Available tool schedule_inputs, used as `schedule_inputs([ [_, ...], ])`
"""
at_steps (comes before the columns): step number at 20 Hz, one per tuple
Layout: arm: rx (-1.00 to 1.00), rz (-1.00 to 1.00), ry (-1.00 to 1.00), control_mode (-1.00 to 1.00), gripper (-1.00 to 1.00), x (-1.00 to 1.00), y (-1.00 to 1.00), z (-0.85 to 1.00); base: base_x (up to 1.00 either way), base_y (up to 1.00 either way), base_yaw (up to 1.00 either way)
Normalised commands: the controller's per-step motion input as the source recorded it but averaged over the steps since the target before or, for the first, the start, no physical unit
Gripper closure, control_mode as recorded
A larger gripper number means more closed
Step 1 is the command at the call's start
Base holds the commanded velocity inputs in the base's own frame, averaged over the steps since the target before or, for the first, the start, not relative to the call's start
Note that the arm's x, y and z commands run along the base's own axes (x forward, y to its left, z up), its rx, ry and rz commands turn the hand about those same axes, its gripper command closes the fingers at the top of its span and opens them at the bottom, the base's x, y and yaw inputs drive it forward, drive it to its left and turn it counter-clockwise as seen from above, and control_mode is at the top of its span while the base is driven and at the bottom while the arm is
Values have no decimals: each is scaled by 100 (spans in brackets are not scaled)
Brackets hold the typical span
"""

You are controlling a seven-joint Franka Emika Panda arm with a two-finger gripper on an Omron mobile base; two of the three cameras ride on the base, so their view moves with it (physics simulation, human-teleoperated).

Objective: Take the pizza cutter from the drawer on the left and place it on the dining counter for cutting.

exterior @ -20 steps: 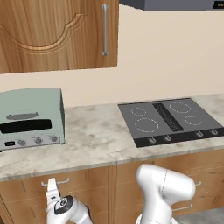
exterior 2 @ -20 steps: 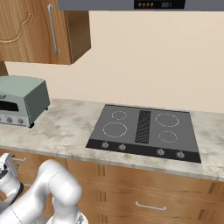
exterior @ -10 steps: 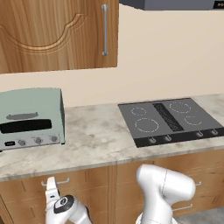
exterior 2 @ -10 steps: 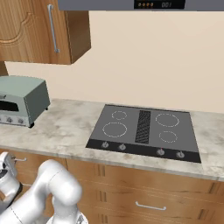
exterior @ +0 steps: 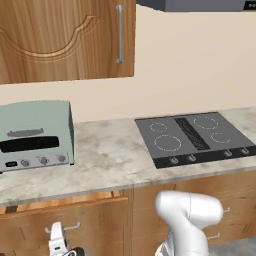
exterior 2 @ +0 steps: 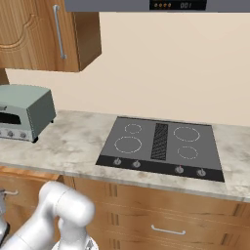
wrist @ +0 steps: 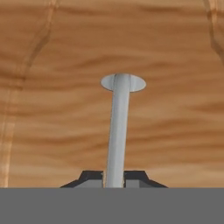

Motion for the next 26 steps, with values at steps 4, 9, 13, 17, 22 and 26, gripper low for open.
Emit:
schedule_inputs([
  [4,0,-7,0,-100,100,-100,0,-2,0,0,0],
  [9,0,-6,0,-100,100,-100,0,0,0,0,0],
  [13,0,-5,0,-100,100,-98,0,0,0,0,0],
  [17,0,-5,0,-100,100,-96,0,0,0,0,0],
  [22,0,-4,1,-100,100,-89,0,0,0,0,0],
  [26,0,-2,3,-100,100,-66,0,0,0,0,0],
])
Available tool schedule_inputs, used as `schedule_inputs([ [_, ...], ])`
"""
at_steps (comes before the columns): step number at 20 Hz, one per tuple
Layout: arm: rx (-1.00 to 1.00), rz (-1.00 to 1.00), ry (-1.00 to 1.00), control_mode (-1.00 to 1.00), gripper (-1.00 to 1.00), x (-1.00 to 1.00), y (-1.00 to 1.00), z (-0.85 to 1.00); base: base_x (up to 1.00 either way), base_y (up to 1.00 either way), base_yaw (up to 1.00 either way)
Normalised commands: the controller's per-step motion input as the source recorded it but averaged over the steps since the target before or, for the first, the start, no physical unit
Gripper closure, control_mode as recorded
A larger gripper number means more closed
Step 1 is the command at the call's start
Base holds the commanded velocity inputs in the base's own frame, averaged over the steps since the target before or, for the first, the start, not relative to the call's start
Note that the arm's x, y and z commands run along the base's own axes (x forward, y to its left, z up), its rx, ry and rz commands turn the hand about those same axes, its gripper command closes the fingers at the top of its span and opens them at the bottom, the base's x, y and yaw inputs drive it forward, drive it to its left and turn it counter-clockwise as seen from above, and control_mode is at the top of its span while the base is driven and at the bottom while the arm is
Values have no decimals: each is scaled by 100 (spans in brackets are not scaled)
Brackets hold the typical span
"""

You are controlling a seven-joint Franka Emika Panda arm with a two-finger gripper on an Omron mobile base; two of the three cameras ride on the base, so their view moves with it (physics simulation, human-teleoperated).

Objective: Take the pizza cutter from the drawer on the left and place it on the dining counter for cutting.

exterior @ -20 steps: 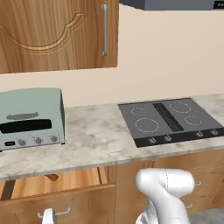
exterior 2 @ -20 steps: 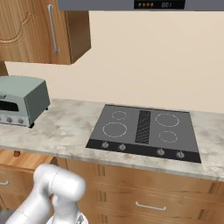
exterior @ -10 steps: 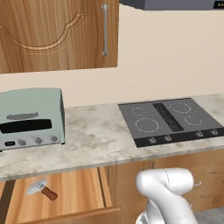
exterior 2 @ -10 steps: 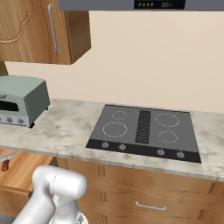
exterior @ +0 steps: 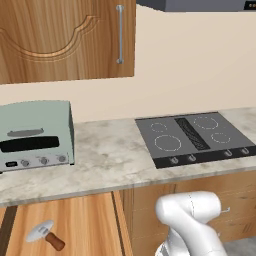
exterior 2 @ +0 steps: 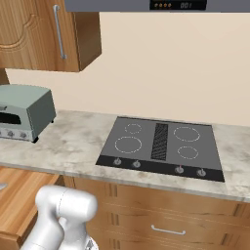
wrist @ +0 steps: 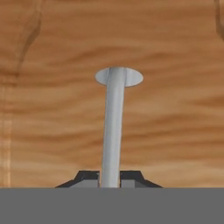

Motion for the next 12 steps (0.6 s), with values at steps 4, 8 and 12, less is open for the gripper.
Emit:
schedule_inputs([
  [4,0,-1,5,-100,100,-51,0,0,0,0,0],
  [8,0,0,2,-100,100,-21,0,0,0,0,0],
  [12,0,0,0,-100,-100,0,0,0,0,0,0],
])
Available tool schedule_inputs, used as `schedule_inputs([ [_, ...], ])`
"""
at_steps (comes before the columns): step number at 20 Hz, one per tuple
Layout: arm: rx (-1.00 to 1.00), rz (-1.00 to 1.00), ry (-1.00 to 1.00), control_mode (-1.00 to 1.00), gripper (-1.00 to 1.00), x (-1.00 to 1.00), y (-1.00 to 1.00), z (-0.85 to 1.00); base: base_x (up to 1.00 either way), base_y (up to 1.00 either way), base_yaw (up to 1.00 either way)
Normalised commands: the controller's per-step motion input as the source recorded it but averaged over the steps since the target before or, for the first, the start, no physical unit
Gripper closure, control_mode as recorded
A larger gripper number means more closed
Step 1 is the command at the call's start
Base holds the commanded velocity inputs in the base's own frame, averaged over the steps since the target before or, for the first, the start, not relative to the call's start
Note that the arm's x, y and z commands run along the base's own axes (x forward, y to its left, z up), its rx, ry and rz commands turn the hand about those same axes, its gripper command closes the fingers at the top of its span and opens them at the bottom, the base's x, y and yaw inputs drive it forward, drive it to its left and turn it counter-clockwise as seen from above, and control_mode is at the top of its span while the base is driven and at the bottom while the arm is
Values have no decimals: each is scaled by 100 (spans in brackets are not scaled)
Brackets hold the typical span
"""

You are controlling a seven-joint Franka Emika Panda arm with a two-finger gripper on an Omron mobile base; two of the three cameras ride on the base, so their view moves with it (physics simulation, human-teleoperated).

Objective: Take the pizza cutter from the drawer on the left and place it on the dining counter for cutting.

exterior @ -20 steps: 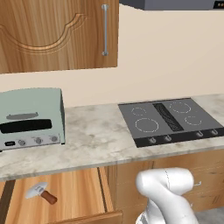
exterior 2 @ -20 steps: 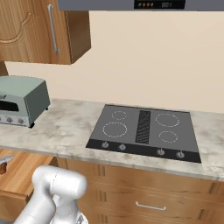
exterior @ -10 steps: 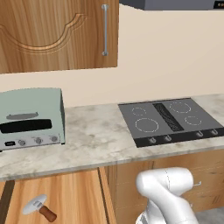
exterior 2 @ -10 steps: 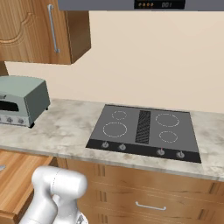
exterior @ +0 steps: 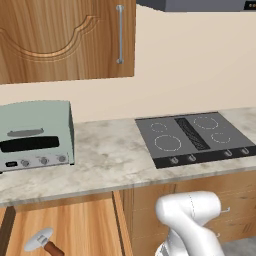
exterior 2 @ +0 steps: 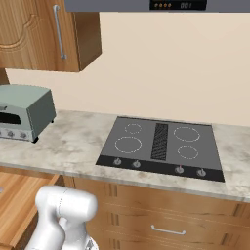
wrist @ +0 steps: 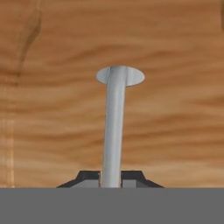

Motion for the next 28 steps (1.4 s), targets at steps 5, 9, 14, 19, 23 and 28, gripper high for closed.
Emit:
schedule_inputs([
  [5,0,0,0,-100,-100,-10,0,0,0,0,0],
  [9,0,-7,0,-100,-100,-99,0,0,0,0,0],
  [14,3,-12,0,-100,-100,-81,1,35,0,0,0],
  [19,0,-3,-5,-100,-100,-56,16,99,0,0,0],
  [23,0,-6,0,-100,-100,-39,13,100,0,0,0],
  [28,0,-9,-1,-100,-100,-27,4,100,0,0,0],
])
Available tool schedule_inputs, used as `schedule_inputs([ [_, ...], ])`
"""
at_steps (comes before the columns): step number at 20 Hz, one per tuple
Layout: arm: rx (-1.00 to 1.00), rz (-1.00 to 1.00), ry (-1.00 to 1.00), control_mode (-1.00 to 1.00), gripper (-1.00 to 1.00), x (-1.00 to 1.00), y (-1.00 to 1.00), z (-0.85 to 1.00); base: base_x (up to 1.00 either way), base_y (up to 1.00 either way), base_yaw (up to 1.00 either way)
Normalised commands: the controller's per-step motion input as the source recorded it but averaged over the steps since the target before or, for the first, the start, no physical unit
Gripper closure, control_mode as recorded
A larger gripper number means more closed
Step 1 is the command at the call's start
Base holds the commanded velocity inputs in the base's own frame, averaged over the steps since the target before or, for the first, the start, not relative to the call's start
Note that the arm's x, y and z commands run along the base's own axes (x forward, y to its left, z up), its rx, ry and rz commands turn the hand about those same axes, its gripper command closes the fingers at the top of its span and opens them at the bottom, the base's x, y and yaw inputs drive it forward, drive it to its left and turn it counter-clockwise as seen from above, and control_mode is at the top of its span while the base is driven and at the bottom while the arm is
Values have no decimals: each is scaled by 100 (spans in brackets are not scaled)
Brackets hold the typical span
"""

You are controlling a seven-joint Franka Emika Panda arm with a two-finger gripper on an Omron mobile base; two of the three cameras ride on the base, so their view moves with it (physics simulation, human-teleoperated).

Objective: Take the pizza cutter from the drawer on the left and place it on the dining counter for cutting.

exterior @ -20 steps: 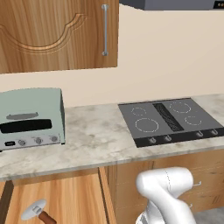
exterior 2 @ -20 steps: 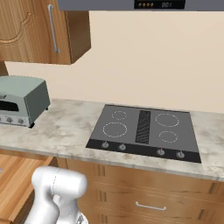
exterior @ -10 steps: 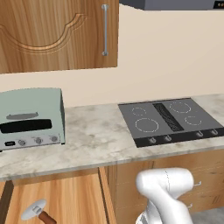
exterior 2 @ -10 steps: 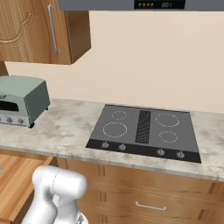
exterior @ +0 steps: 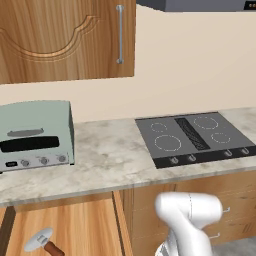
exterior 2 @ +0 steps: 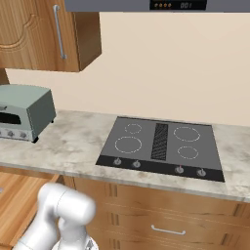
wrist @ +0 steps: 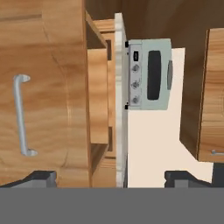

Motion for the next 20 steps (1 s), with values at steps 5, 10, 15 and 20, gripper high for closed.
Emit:
schedule_inputs([
  [5,0,-15,-3,-100,-100,2,1,100,0,0,0],
  [10,5,-15,3,-100,-100,67,0,99,0,0,0],
  [15,14,-10,15,-100,-100,83,0,99,0,0,0],
  [20,25,-8,43,-100,-100,99,0,42,0,0,0],
])
